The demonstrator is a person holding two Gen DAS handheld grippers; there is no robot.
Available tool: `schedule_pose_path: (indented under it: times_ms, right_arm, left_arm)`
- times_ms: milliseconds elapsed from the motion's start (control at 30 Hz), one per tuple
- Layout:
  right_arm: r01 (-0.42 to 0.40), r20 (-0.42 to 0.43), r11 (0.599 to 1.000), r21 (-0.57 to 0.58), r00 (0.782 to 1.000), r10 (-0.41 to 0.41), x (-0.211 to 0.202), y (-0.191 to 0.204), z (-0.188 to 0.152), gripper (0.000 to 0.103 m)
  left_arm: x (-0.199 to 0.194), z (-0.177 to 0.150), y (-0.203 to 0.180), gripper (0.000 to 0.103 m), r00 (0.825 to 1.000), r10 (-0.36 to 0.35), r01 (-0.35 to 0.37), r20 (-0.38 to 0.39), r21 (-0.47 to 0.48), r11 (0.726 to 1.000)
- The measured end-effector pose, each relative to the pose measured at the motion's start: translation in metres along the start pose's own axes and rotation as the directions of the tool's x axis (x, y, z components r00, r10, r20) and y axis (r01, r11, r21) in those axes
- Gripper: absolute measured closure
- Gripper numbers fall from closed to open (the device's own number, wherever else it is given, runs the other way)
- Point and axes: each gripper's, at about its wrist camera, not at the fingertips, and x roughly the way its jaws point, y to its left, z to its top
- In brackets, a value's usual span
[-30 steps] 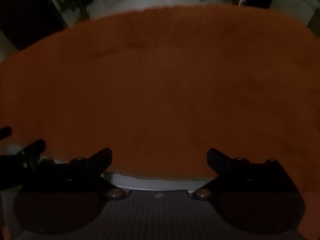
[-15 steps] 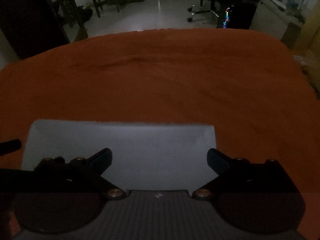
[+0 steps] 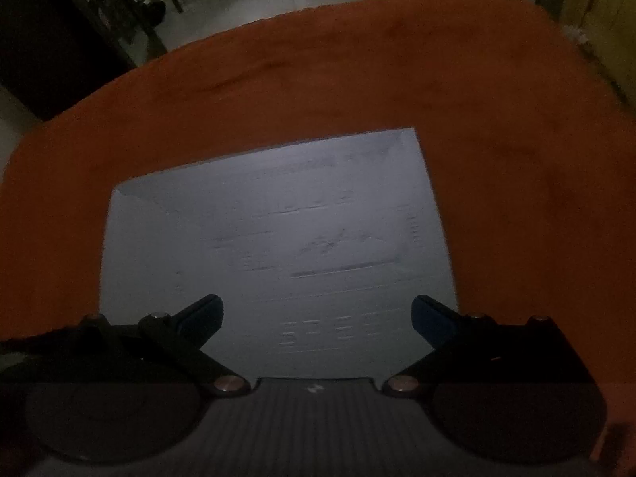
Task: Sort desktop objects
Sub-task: 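Press the lid down onto the box, then open and withdraw both tools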
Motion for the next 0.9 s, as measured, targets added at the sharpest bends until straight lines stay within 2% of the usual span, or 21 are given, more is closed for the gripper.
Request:
schedule_pose_path:
  times_ms: [100,233,367,500,700,900]
  right_arm:
    - [0.033,0.045,0.999,-0.026,0.999,-0.031,-0.001,0.004,-0.001,0.000]
    - [-0.007,0.036,0.999,-0.041,0.999,0.008,0.009,0.004,0.001,0.000]
    - [0.026,0.027,0.999,-0.031,0.999,-0.025,0.013,0.000,0.005,0.000]
    - [0.021,-0.027,1.000,-0.021,0.999,-0.022,0.010,0.000,0.010,0.000]
    - [0.030,-0.053,0.999,-0.011,0.998,-0.031,-0.012,-0.011,0.018,0.000]
    - [0.021,-0.081,1.000,-0.018,0.996,-0.022,-0.024,-0.019,0.035,0.000]
  left_arm:
    - [-0.010,-0.001,-0.006,0.000,0.999,0.045,-0.046,0.017,0.028,0.999]
    - [-0.011,-0.003,-0.010,0.000,0.995,0.090,-0.091,0.032,0.030,0.995]
    - [-0.007,-0.002,-0.018,0.000,0.995,0.092,-0.092,-0.024,0.008,0.996]
    - [-0.015,0.005,-0.024,0.000,0.991,0.095,-0.097,-0.099,-0.012,0.995]
    - [-0.040,0.025,-0.034,0.000,0.982,0.123,-0.132,-0.144,-0.053,0.990]
    - [-0.055,0.053,-0.069,0.000,0.973,0.160,-0.175,-0.165,-0.082,0.981]
